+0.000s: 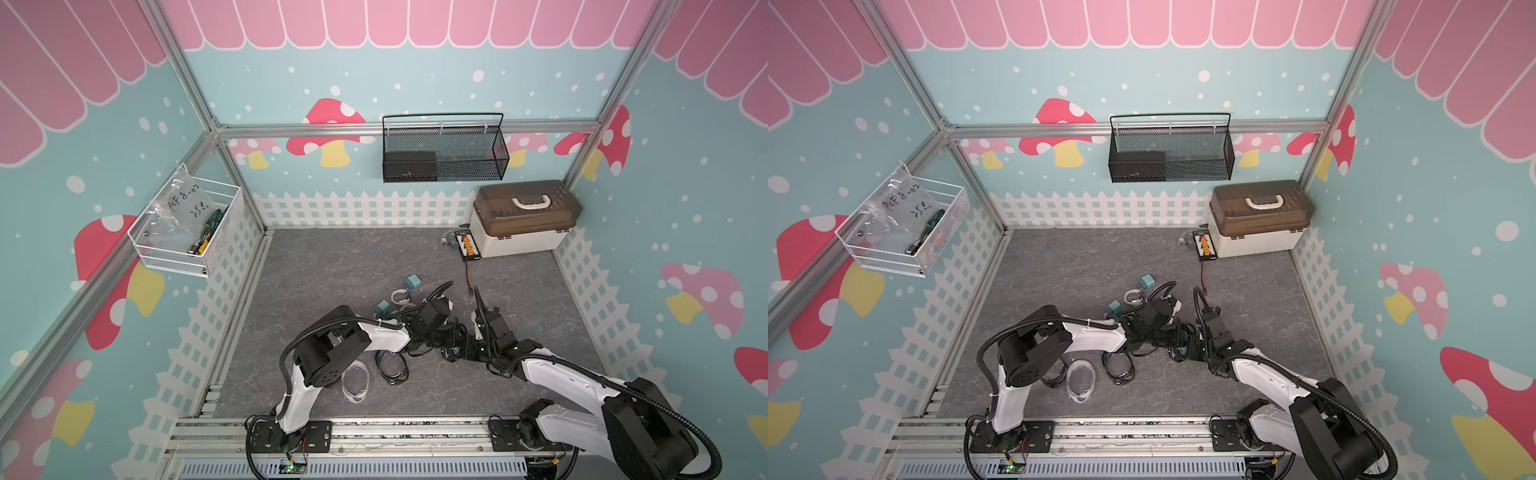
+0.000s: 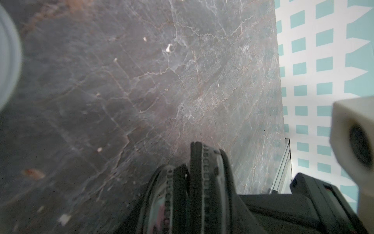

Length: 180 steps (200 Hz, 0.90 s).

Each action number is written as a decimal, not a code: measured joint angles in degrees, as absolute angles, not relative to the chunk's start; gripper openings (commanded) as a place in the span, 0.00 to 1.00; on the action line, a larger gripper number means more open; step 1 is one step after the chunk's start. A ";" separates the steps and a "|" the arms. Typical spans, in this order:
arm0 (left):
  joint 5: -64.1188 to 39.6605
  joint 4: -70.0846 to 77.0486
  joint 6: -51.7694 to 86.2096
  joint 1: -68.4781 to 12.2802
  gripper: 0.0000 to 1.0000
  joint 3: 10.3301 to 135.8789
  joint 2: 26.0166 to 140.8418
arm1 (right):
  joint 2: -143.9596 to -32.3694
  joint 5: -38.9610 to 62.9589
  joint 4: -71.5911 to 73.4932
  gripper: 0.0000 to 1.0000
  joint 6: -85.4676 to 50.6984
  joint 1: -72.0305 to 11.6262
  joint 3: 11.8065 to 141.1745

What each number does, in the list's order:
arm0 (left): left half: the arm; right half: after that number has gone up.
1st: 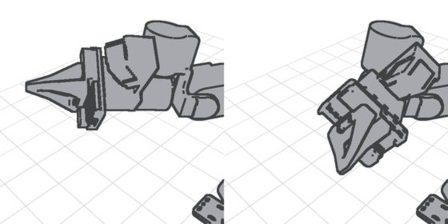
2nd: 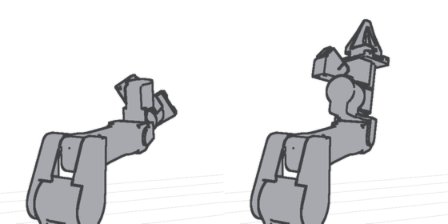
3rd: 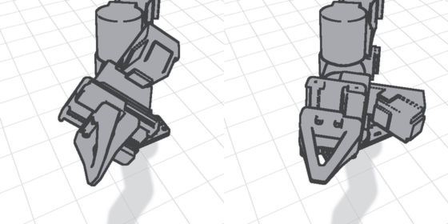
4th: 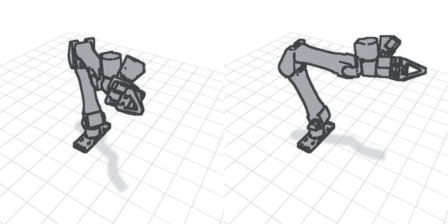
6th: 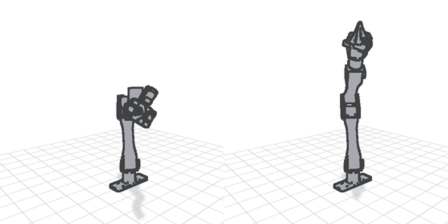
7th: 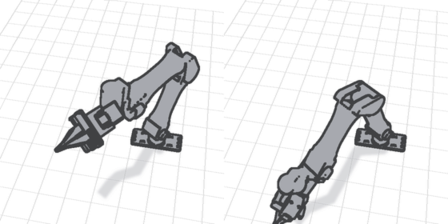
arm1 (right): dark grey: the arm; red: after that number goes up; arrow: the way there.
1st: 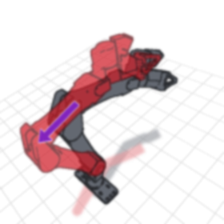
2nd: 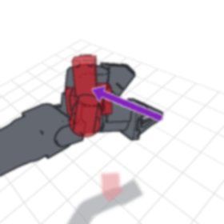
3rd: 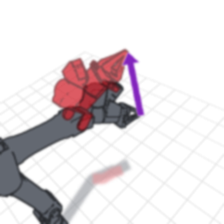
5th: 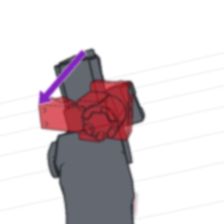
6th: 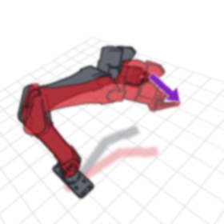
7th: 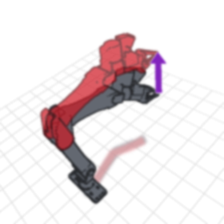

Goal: Pack away charging kits
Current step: Pick up the storage bag at the center of the board.

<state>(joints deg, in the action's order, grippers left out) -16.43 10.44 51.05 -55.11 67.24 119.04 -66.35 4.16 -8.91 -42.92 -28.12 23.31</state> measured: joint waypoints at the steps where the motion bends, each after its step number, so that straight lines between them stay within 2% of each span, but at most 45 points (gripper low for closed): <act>1: -16.47 10.44 51.00 -55.11 0.41 67.24 119.07 | -66.35 4.16 -8.91 0.00 -42.89 -28.12 23.31; 21: -16.93 10.61 50.83 -55.02 0.34 67.42 119.46 | -66.37 4.23 -8.93 0.00 -42.87 -28.10 23.31; 56: -17.54 10.72 50.81 -54.87 0.28 67.53 119.63 | -66.35 4.54 -8.88 0.00 -42.85 -27.79 23.31; 89: -17.65 10.85 50.81 -54.85 0.14 67.48 119.63 | -66.35 4.69 -8.86 0.00 -42.85 -27.68 23.33; 99: -17.87 11.16 50.83 -54.76 0.11 67.37 119.63 | -66.35 4.97 -8.95 0.03 -42.81 -27.40 23.38; 116: -18.59 12.16 50.98 -54.50 0.06 66.85 119.63 | -66.00 5.52 -9.96 0.11 -42.63 -26.98 24.05; 136: -19.57 12.60 51.05 -53.87 0.00 66.11 119.11 | -63.55 5.78 -12.40 0.29 -42.28 -26.63 24.56; 165: -19.90 9.45 50.81 -53.10 0.00 65.06 116.92 | -57.49 5.87 -14.83 0.58 -43.00 -26.50 26.13; 180: -20.10 7.25 50.72 -52.84 0.00 64.93 115.59 | -54.54 5.98 -15.40 0.66 -42.76 -26.50 27.90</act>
<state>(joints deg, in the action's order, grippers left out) -20.10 7.25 50.72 -52.84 64.93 115.59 -54.54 5.98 -15.40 -42.76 -26.50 27.90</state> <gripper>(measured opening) 0.344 0.611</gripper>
